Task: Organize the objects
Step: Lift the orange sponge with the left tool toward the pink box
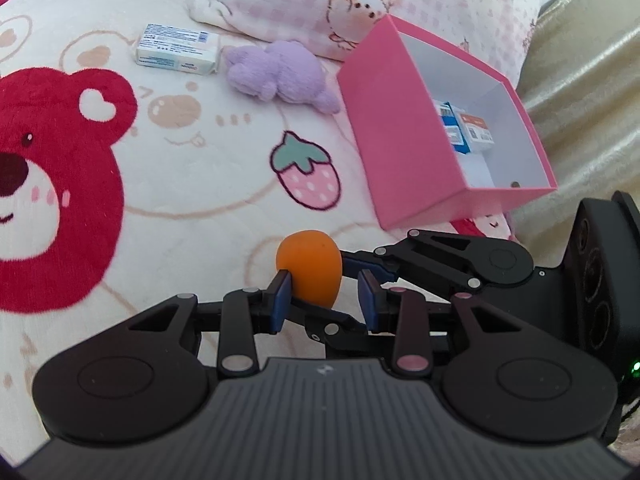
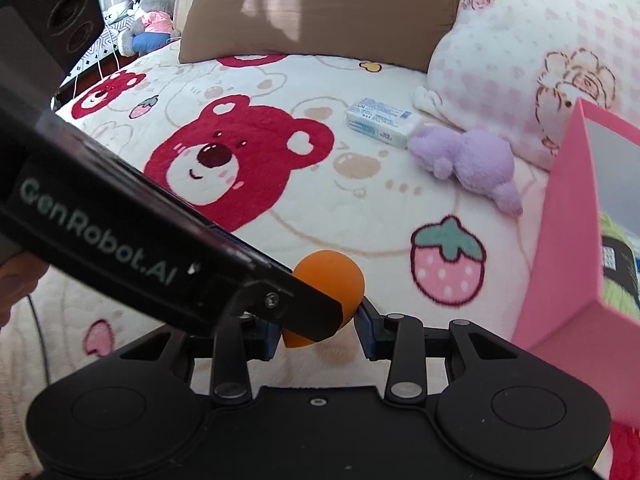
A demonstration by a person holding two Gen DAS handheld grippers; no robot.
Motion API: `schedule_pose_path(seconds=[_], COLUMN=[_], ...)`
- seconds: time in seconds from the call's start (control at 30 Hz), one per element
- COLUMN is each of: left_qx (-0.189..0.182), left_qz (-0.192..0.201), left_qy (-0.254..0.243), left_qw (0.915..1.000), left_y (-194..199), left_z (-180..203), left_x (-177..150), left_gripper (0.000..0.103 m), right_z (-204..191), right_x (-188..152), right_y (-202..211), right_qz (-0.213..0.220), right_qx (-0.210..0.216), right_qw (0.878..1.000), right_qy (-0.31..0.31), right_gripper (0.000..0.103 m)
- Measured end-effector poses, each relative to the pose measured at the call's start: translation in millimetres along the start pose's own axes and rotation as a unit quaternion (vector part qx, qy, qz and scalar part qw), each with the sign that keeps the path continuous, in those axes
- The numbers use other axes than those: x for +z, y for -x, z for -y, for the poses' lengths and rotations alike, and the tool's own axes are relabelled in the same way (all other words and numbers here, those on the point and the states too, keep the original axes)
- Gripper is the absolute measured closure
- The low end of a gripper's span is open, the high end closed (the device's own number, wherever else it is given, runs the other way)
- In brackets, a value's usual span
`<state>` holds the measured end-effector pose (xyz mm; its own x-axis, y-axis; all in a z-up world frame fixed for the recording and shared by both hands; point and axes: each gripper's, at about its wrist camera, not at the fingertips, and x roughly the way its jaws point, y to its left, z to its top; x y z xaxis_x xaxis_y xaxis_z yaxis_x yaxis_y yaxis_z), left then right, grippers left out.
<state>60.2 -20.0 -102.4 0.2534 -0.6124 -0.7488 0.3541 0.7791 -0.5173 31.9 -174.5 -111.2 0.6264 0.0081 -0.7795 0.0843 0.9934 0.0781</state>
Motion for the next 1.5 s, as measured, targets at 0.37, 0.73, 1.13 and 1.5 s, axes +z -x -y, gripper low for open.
schedule_pose_path(seconds=[0.37, 0.73, 1.13, 1.5], left_qx=[0.007, 0.008, -0.004, -0.011], left_qz=[-0.014, -0.021, -0.018, -0.004], left_qy=[-0.005, -0.008, 0.0, -0.02], left_qw=[0.9999, 0.9997, 0.9998, 0.9997], left_y=[22.0, 43.5, 53.7, 69.0], left_z=[33.5, 70.2, 91.5, 125.3], left_x=[-21.4, -31.5, -36.0, -27.3], left_gripper=[0.069, 0.069, 0.069, 0.068], right_z=[-13.7, -14.5, -11.0, 1.8], right_x=[-4.5, -3.4, -7.6, -4.6], right_y=[36.5, 77.3, 101.9, 138.2], right_qz=[-0.04, -0.063, -0.075, -0.06], right_qx=[0.006, 0.022, 0.021, 0.019], right_qw=[0.999, 0.998, 0.997, 0.998], right_qy=[0.014, 0.019, -0.013, -0.03], right_gripper=[0.06, 0.058, 0.058, 0.057])
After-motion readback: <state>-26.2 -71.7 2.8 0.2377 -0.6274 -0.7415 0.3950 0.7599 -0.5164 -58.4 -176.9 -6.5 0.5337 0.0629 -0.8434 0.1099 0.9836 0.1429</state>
